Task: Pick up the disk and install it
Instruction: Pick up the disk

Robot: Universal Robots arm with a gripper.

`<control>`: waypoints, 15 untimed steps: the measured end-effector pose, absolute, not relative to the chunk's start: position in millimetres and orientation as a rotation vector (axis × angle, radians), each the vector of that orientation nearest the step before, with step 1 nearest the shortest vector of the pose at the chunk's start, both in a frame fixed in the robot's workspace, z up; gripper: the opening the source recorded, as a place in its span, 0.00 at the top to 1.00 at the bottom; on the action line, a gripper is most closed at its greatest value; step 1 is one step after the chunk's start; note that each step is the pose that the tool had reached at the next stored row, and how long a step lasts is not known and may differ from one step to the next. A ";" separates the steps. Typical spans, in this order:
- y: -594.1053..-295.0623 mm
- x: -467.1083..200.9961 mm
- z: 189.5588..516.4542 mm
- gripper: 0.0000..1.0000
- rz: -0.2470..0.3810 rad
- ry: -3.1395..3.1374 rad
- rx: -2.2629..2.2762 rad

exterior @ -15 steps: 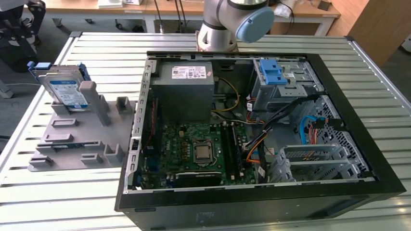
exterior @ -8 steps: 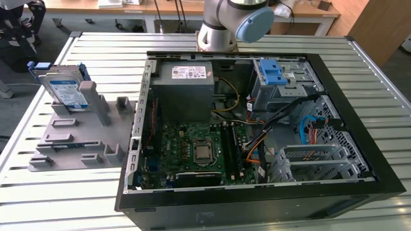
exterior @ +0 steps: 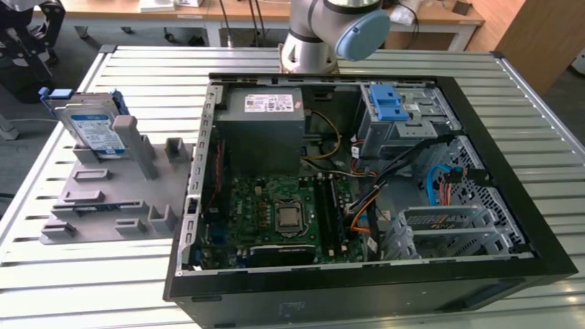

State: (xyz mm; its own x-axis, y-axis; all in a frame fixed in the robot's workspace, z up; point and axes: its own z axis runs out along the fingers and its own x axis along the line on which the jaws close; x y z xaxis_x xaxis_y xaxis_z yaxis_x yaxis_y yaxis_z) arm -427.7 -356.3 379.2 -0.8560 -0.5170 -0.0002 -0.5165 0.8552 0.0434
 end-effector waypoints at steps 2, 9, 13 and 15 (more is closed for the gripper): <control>-356.3 -427.7 379.2 0.89 -0.065 -3.004 0.876; -356.3 -427.6 379.0 0.89 -0.064 -2.954 1.025; -356.3 -427.6 378.9 0.89 -0.064 -2.918 1.121; -356.3 -427.6 378.9 0.89 -0.063 -2.899 1.167</control>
State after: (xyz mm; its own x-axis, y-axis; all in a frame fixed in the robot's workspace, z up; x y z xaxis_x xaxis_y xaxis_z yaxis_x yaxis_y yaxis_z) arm -427.6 -356.3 378.9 -0.7210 -0.6929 -0.0003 -0.6922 0.7204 0.0434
